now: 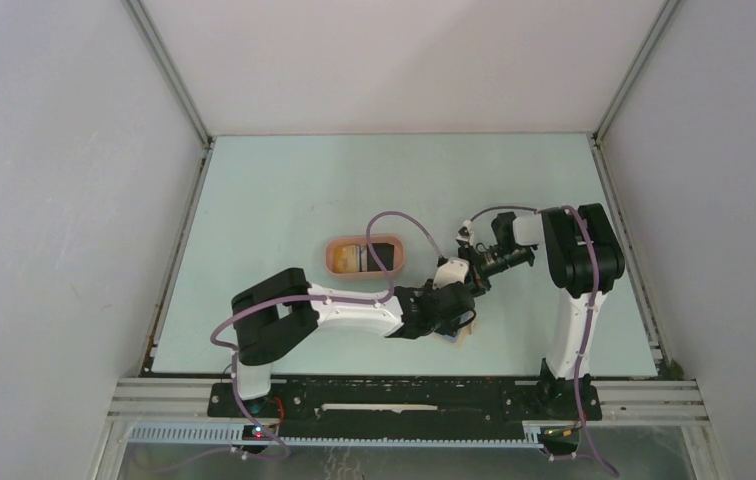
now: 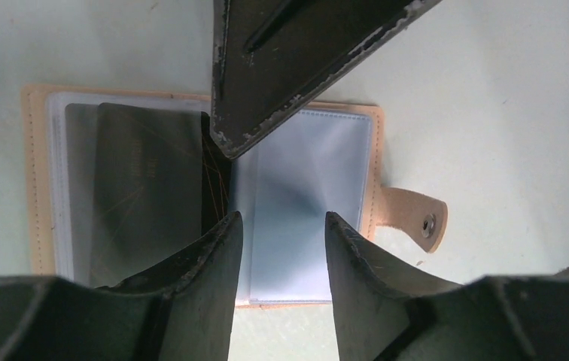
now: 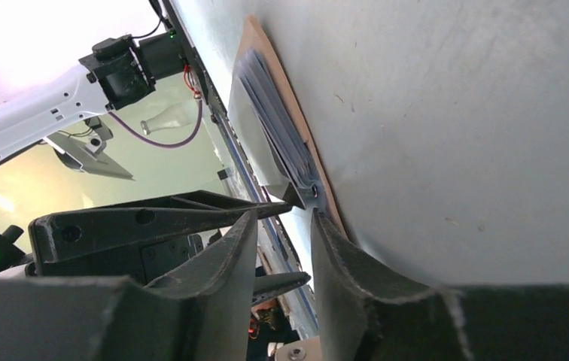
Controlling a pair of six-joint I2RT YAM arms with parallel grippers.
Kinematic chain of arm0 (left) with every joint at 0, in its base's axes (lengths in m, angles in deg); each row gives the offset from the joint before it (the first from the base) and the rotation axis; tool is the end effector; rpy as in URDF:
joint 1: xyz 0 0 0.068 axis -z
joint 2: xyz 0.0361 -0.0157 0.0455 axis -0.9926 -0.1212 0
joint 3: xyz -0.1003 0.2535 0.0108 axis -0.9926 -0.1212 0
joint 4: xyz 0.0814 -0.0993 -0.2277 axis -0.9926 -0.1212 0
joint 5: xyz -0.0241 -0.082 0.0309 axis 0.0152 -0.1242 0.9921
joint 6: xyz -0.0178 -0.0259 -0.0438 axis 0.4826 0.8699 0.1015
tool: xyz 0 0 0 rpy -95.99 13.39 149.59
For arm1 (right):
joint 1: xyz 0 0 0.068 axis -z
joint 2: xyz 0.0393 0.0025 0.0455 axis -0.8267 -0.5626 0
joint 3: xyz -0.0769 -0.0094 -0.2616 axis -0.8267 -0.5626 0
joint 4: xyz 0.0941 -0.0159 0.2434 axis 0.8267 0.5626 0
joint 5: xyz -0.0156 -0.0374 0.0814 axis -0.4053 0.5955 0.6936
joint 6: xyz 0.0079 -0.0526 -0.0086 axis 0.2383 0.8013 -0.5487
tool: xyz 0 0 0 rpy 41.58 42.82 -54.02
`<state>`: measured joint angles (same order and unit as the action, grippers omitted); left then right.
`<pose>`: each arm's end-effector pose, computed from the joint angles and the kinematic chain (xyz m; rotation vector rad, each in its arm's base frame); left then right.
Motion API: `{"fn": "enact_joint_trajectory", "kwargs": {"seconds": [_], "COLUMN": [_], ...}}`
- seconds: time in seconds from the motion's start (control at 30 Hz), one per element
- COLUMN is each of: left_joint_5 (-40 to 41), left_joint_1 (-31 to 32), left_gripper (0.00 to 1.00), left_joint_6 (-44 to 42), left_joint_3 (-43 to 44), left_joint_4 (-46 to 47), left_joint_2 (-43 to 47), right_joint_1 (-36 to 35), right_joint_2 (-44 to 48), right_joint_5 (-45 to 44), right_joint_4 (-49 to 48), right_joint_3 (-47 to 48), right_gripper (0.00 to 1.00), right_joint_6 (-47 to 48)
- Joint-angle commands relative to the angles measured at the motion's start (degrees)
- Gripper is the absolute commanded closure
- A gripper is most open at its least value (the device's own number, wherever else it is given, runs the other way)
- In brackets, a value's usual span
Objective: Put the credit cards into the card holder
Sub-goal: Insert the credit card into the card holder.
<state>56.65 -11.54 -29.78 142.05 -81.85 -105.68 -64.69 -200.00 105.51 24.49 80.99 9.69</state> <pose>0.1354 -0.3649 0.1602 0.4656 2.4147 -0.4493 0.3034 0.0802 0.0831 0.2710 -2.5354 -1.6256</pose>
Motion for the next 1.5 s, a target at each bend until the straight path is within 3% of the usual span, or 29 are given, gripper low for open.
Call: {"fn": "enact_joint_trajectory", "kwargs": {"seconds": [0.0, 0.13, 0.47, 0.67, 0.83, 0.93, 1.0, 1.07, 1.33, 1.47], "left_joint_5": [4.48, 6.01, 8.00, 4.52, 7.78, 8.36, 8.10, 6.20, 1.99, -0.22], "left_joint_1": [0.13, 0.06, -0.66, -0.66, -0.66, -1.42, -3.00, -5.28, -12.07, -13.56], "left_gripper": [0.50, 0.49, 0.46, 0.46, 0.45, 0.41, 0.43, 0.48, 0.73, 0.81], "left_joint_6": [-0.22, -0.67, -5.46, -10.50, -14.74, -17.09, -16.93, -16.51, -15.29, -15.48], "left_joint_3": [2.22, 2.34, -0.37, -9.16, -18.55, -25.60, -29.23, -32.21, -39.46, -39.23], "left_joint_4": [-2.41, -2.64, 1.63, 10.37, 15.65, 20.14, 21.60, 22.77, 28.85, 30.73], "left_joint_2": [0.59, 0.68, 6.33, 15.77, 26.31, 32.39, 35.37, 37.25, 38.32, 34.17], "right_joint_1": [1.17, 2.69, 6.99, 7.79, 6.16, 2.94, -1.72, -6.28, -24.78, -28.66], "right_joint_2": [3.77, 5.84, 16.17, 25.73, 37.17, 45.25, 49.45, 52.27, 43.48, 37.84], "right_joint_5": [-0.66, -1.22, -2.62, -3.12, -4.17, -3.72, -3.62, -6.55, -35.15, -40.56], "right_joint_4": [0.20, 0.90, 3.62, 4.61, 3.37, 1.72, 6.00, 8.72, -4.26, -7.49], "right_joint_3": [1.22, 1.21, 1.23, 0.29, -2.92, -7.03, -9.19, -10.87, -11.51, -11.39], "right_gripper": [0.55, 0.52, 0.54, 0.55, 0.59, 0.68, 0.88, 1.00, 1.00, 1.00], "right_joint_6": [0.90, 2.18, 8.24, 14.38, 22.33, 31.58, 48.24, 64.08, 63.82, 63.17]}}
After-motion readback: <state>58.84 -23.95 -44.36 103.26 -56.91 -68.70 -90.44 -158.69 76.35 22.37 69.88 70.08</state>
